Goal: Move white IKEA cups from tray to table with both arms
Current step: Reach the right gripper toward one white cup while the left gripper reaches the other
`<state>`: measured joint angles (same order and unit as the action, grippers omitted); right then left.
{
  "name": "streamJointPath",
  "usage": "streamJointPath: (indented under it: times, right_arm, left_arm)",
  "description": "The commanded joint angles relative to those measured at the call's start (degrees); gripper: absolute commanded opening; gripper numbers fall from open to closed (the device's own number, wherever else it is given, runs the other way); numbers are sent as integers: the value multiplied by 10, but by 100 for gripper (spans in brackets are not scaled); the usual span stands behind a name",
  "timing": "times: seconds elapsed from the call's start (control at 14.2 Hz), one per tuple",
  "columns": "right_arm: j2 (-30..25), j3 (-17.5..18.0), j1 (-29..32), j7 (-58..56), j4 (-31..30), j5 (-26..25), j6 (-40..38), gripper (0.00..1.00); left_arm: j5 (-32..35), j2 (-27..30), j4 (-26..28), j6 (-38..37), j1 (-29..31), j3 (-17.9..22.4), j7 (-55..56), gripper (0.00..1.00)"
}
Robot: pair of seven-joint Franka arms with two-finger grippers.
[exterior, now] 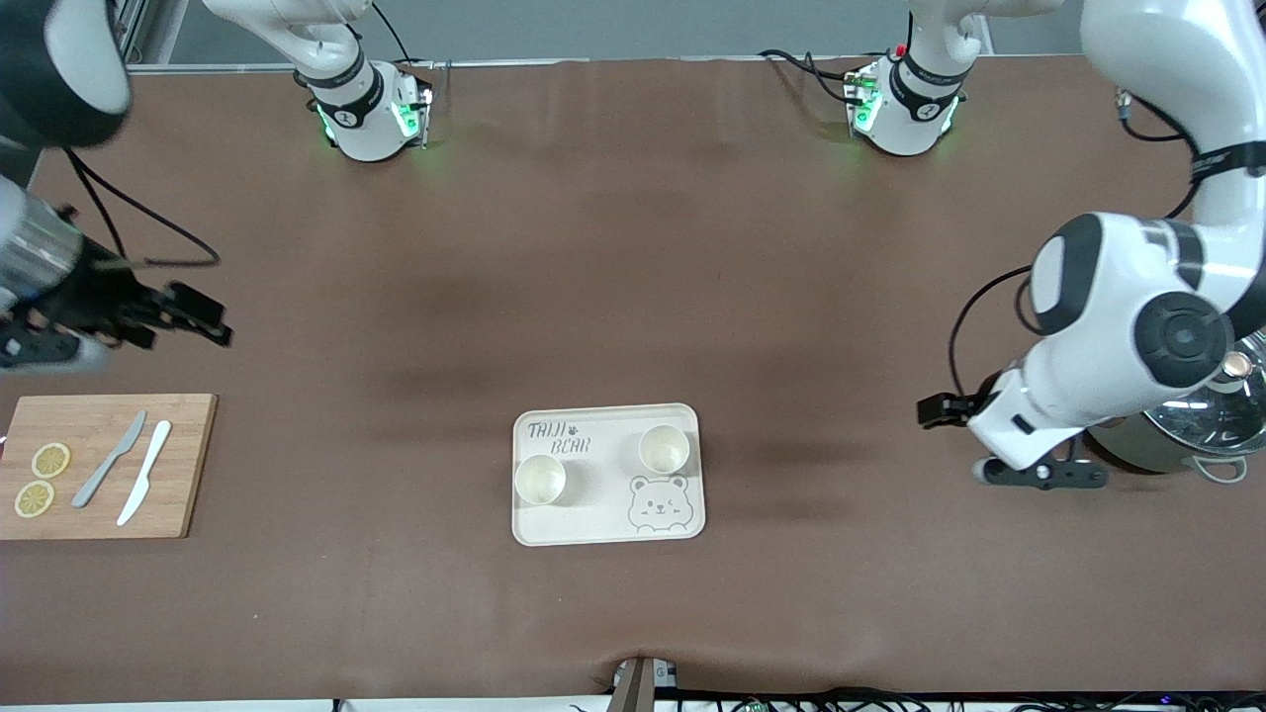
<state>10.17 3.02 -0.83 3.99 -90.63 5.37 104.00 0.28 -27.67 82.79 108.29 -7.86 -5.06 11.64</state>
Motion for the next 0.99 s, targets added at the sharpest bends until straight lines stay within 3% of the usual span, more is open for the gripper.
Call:
streamJointPath:
  times: [0.0,0.42,0.92]
  right_arm:
    - [91,-3,-45,54,78,6,22,100]
    - [216,-5,-123,181,140,3,140,100]
    - [304,-6,-174,262,157,-2,251,100]
  left_arm:
    - [-35,-26,-11,30,-30,1,58,100]
    - [-113,-79,-11,132,-91,1,159,100]
    - [-114,-137,-49,204,-165,3,233,100]
